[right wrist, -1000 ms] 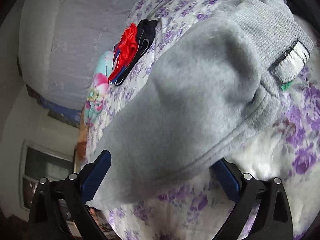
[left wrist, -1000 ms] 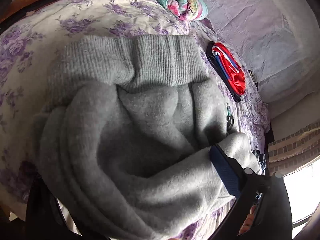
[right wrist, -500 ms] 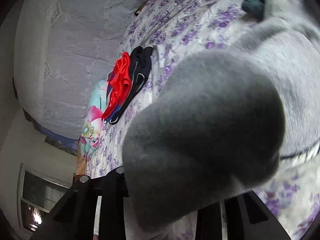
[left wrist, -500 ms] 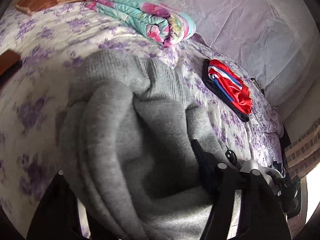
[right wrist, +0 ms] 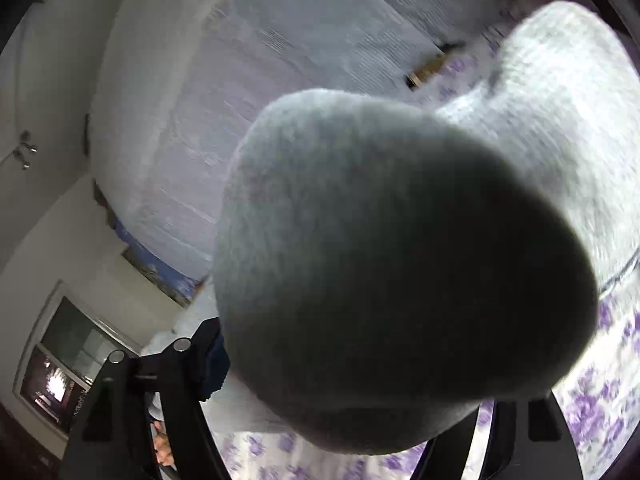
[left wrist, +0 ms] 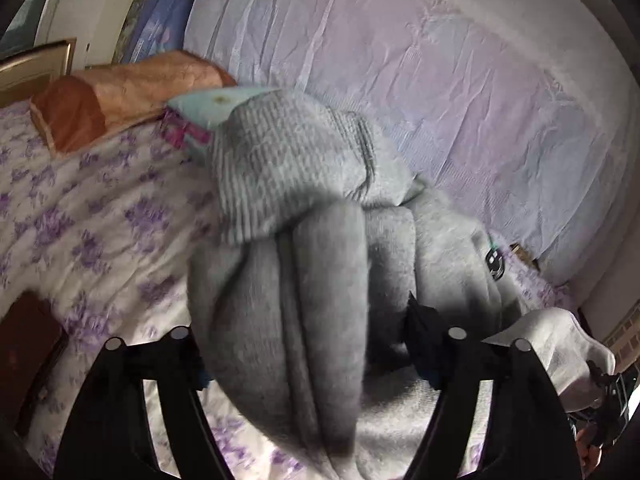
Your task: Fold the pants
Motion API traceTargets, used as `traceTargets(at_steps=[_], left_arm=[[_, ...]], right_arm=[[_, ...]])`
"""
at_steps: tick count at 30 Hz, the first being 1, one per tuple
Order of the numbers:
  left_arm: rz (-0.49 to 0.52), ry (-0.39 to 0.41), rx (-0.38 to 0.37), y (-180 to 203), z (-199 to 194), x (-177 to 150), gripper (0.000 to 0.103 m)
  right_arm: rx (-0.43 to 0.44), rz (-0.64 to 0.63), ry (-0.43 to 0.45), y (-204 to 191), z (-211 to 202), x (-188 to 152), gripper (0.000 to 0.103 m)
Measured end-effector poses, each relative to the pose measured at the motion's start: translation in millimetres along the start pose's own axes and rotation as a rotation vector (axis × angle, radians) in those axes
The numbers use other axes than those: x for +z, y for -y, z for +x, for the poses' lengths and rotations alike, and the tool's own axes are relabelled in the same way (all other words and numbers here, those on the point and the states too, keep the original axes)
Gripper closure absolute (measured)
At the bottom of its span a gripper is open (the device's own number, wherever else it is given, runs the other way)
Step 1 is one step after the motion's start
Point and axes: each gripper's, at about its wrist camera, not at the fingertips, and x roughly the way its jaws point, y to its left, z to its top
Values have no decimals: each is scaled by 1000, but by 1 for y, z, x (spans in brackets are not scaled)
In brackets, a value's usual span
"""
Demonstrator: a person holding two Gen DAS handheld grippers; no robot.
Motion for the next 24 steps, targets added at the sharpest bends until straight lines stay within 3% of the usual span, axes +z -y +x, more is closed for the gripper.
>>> traceTargets(at_steps=[2, 4, 6, 9, 15, 20, 22, 24], left_arm=[[-16, -95, 26, -27, 19, -23, 31], [-50, -141, 61, -54, 28, -45, 31], [-98, -163, 54, -74, 29, -59, 31], [-161, -188, 18, -101, 26, -75, 28], [-56, -143, 37, -84, 34, -96, 5], [-87, -125, 46, -76, 51, -89, 5], [-93, -113, 49, -75, 57, -86, 5], [-79, -109, 61, -72, 59, -86, 5]], right_arm=[[-18, 139, -85, 49, 12, -24, 28], [-2, 244, -97, 83, 8, -42, 28], [51, 250, -71, 97, -4, -51, 29], [42, 202, -35, 94, -24, -56, 27], [95, 195, 60, 110, -52, -90, 23], [152, 247, 142, 122, -65, -89, 25], [151, 275, 144, 130, -67, -88, 34], [185, 312, 139, 133, -70, -91, 35]])
